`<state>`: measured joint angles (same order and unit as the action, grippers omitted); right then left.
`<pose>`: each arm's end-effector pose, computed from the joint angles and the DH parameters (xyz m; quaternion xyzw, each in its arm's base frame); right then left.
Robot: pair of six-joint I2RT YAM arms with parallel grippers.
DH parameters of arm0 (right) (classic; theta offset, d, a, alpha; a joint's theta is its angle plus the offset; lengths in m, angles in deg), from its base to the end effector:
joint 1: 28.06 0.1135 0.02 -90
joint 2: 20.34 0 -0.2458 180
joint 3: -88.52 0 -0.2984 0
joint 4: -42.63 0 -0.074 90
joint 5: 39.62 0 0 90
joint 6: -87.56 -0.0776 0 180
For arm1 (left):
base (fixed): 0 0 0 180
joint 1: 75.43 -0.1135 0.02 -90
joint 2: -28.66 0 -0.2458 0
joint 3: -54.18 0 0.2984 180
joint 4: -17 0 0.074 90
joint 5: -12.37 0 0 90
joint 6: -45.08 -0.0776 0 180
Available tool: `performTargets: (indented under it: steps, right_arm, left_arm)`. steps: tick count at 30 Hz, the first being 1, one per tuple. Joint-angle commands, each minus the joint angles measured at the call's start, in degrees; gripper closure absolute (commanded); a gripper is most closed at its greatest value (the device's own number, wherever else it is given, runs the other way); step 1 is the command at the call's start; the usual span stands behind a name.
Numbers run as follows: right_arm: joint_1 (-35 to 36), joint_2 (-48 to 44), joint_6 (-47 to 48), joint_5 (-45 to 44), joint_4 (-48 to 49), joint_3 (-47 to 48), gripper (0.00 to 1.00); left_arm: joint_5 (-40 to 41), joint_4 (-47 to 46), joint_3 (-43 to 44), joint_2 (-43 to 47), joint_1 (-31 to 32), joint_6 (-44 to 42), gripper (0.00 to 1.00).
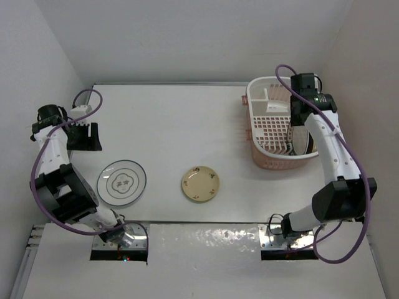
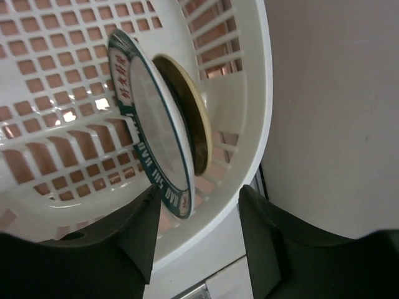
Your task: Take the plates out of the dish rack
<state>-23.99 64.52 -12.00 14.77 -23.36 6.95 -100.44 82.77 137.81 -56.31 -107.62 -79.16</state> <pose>0.3739 -0.0187 0.3197 0.1415 0.8956 -0.2510 0.3389 0.3151 0.1628 0.2173 0.0564 0.9599 -0.0556 0.2689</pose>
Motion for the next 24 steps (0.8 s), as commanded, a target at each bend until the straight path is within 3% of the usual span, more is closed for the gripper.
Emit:
performTargets:
  steps: [1, 6, 9, 10, 15, 21, 24]
  right_arm:
    - [-2.93, -0.58, 2.79, 1.85, 6.05, -1.57, 0.48]
    - [-3.90, 2.58, 4.03, 1.86, 8.24, -4.64, 0.50]
    - [-3.90, 3.47, 4.11, 3.62, 10.88, -7.18, 0.56]
    - [-3.90, 3.56, 4.03, 3.80, 11.49, -7.72, 0.62]
    - [-3.90, 3.65, 4.29, 3.98, 13.78, -9.30, 0.71]
    - [-3.90, 3.38, 6.74, 3.45, 14.58, -11.50, 0.73]
    - [-3.90, 3.03, 7.45, 2.66, 15.63, -12.56, 0.83]
  left_arm:
    - [-0.22, -1.88, 0.04, 0.77, 0.45, 2.24, 0.37]
    - [0.48, -2.32, -0.49, 0.16, 0.89, 2.95, 0.37]
    - [0.40, -2.32, -0.22, 0.07, 1.07, 3.12, 0.37]
    - [0.40, -2.32, -0.14, 0.07, 1.16, 3.21, 0.37]
    - [0.83, -1.97, 0.39, -0.11, 1.25, 2.95, 0.37]
    - [0.57, -1.44, 0.13, -0.02, 1.33, 2.95, 0.37]
    - [0.57, -1.26, 0.22, -0.11, 1.33, 2.86, 0.37]
